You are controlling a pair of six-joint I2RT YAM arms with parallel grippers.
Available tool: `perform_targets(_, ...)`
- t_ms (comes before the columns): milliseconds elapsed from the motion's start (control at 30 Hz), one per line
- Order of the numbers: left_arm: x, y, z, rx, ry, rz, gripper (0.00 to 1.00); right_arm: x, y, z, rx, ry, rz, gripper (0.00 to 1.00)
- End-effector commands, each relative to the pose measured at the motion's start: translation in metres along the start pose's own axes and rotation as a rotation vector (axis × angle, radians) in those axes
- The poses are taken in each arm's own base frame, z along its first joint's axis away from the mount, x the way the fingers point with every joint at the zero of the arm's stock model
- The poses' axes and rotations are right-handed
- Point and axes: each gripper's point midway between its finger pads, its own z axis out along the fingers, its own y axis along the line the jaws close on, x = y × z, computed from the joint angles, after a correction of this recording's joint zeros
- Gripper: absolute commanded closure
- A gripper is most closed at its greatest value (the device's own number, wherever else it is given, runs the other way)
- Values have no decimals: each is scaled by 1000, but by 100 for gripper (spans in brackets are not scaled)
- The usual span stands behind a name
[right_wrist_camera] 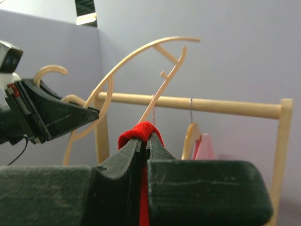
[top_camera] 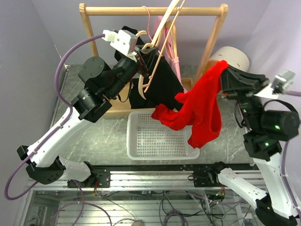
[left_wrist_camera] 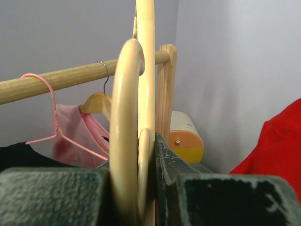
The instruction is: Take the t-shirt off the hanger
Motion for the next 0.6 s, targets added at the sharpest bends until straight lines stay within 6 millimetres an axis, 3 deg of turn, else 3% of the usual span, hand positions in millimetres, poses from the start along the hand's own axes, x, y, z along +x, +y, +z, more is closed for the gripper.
perform_targets(0, -5, 9, 3, -43, -19, 36, 93, 24, 18, 19, -109, 20, 79, 100)
perform_targets(200, 5, 22, 8, -107, 9, 68, 93, 27, 46, 48, -280, 11, 161, 100)
perform_targets(300, 9, 24, 8, -122, 20, 81, 93, 49, 54, 51, -333, 53, 215, 100)
perform_targets(400, 9, 31, 6, -155, 27, 107, 93, 89, 51, 39, -306, 138, 263, 100)
perform_targets(567, 11, 46, 2, -227, 67, 163, 91, 151, 56, -8, -282, 323, 370, 100)
